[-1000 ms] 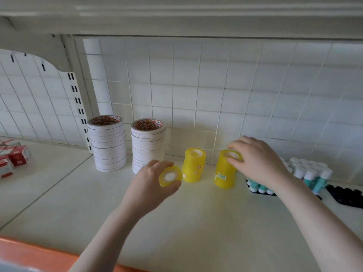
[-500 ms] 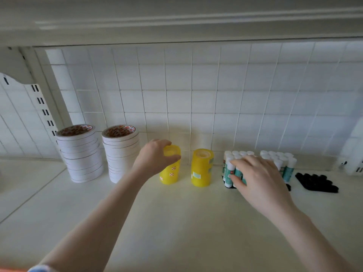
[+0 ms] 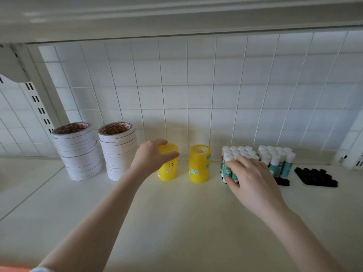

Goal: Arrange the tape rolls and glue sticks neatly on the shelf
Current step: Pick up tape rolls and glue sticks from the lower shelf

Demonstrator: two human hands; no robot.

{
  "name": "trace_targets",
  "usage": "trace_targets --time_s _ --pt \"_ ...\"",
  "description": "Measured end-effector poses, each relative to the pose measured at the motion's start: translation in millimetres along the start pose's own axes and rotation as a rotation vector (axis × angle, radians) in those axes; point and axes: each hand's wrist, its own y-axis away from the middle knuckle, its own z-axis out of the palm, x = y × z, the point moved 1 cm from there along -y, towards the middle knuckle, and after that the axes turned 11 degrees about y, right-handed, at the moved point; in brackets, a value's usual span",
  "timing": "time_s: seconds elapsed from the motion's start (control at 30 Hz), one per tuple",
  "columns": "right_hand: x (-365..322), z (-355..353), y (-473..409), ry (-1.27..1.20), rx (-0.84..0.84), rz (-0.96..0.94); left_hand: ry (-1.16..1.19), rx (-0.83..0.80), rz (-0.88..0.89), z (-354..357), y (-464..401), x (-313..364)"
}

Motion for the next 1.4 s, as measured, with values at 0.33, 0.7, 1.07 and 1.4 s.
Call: trace_targets --time_s 0.33,0.7,1.07,1.4 --pt "-4 13 10 -0.043 -0.083 0.005 0.032 -0.010 -0.023 -1 -6 2" --pt "-3 16 12 -0.067 -0.178 0.022 0.033 -0.021 -0.040 3 -11 0" --pt "-4 16 13 -0.074 -0.270 0.039 0.240 -0.075 -0.067 -1 -5 -9" --pt "-4 7 15 -0.045 -0.398 0.059 0.230 -0.015 -0.033 2 -5 -12"
